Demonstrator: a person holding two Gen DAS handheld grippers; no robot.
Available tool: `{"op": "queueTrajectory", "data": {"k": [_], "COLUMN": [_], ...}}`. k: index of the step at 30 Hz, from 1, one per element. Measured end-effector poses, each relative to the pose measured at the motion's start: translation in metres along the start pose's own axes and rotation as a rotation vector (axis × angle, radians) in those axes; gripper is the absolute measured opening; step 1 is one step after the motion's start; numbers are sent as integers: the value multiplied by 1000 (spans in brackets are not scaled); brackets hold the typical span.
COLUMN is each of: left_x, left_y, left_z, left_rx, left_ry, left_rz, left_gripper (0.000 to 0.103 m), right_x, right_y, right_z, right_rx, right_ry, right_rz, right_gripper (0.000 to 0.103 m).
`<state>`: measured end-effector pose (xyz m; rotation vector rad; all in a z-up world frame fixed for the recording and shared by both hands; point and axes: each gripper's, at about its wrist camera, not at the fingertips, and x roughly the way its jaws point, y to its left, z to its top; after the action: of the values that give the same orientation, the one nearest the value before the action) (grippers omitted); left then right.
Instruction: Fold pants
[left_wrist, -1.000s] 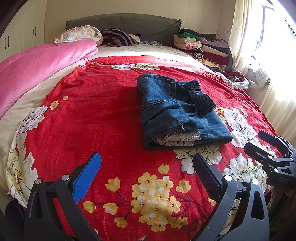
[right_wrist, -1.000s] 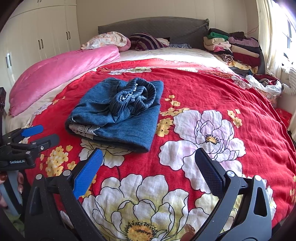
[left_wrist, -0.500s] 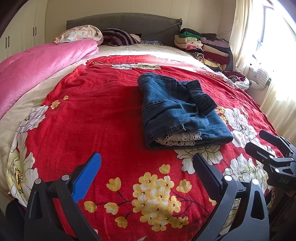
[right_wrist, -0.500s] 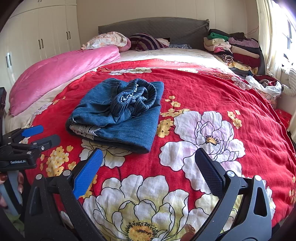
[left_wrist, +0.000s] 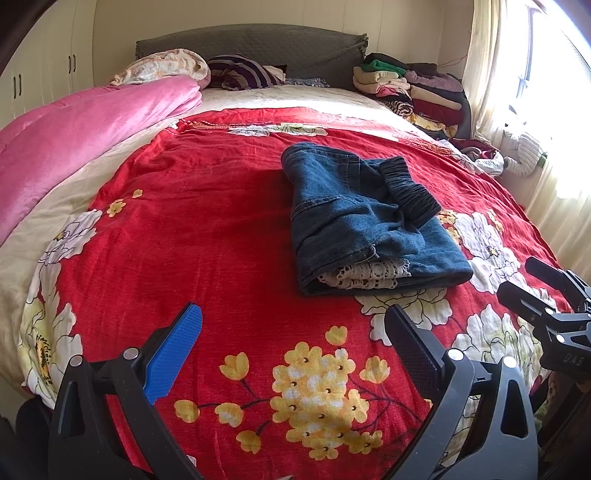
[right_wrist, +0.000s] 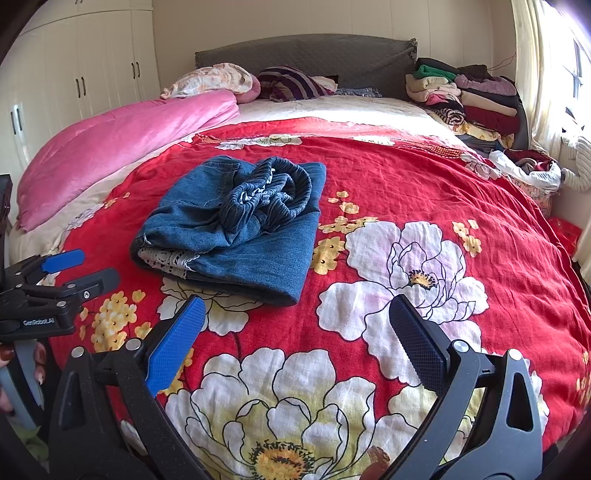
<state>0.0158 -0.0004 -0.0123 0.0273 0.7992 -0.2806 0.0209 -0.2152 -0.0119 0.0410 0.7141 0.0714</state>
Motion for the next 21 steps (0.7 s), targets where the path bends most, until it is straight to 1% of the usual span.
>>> {"op": "queueTrajectory", "data": {"k": [21], "left_x": [-5], "left_y": [-4], "left_z": [-1], "left_rx": [21], "left_ry": [2], "left_rz": [-1], "left_gripper": [99], "right_x": [1], "right_y": [-1], "right_z": [1], "right_rx": [-4], "right_ry": [-1], "right_rz": [-6], "right_gripper": [94]}}
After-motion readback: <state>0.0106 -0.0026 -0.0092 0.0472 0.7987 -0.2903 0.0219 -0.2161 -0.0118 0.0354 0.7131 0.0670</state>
